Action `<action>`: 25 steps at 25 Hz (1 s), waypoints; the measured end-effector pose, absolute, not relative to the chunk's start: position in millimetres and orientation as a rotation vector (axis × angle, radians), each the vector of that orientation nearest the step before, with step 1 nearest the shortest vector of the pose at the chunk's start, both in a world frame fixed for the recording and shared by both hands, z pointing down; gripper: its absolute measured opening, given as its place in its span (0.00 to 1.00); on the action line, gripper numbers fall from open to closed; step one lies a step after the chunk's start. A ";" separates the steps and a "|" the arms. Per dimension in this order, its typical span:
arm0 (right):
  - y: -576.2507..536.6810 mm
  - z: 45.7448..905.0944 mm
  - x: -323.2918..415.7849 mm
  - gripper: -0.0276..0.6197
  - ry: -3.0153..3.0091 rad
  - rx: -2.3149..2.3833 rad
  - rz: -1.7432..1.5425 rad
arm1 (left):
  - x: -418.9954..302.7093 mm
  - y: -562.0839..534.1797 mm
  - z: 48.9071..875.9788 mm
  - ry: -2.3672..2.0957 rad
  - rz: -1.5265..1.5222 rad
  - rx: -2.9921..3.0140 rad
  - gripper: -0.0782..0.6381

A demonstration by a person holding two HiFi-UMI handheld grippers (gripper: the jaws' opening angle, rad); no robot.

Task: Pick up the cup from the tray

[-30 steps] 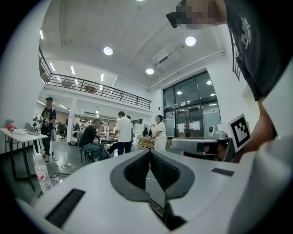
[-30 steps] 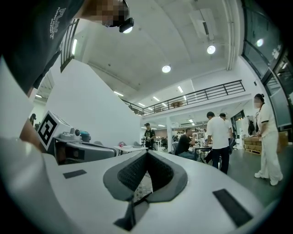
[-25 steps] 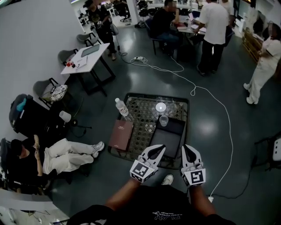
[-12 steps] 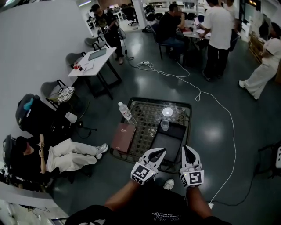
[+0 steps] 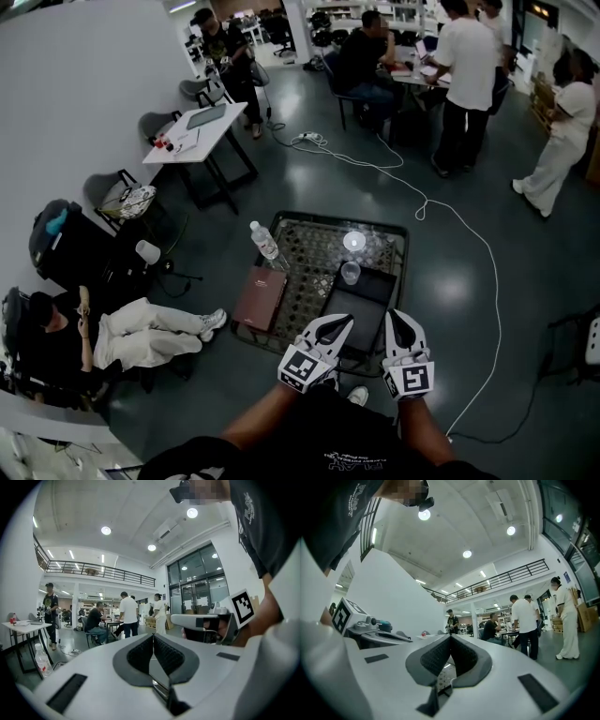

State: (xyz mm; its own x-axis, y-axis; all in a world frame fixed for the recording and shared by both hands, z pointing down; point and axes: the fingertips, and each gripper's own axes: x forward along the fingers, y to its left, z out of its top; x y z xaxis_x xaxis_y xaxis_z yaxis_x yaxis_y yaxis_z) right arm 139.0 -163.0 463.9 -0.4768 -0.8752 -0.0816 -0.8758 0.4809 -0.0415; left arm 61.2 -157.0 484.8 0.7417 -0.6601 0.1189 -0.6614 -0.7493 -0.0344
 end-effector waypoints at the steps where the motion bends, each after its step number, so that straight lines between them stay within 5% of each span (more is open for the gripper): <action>1: -165.4 464.4 137.9 0.05 2.626 -1.556 0.008 | 59.8 -160.2 485.3 -1.109 0.192 2.921 0.12; 25: -248.5 470.7 113.4 0.05 2.645 -1.721 0.008 | 27.2 -253.8 508.2 -1.025 0.161 2.883 0.12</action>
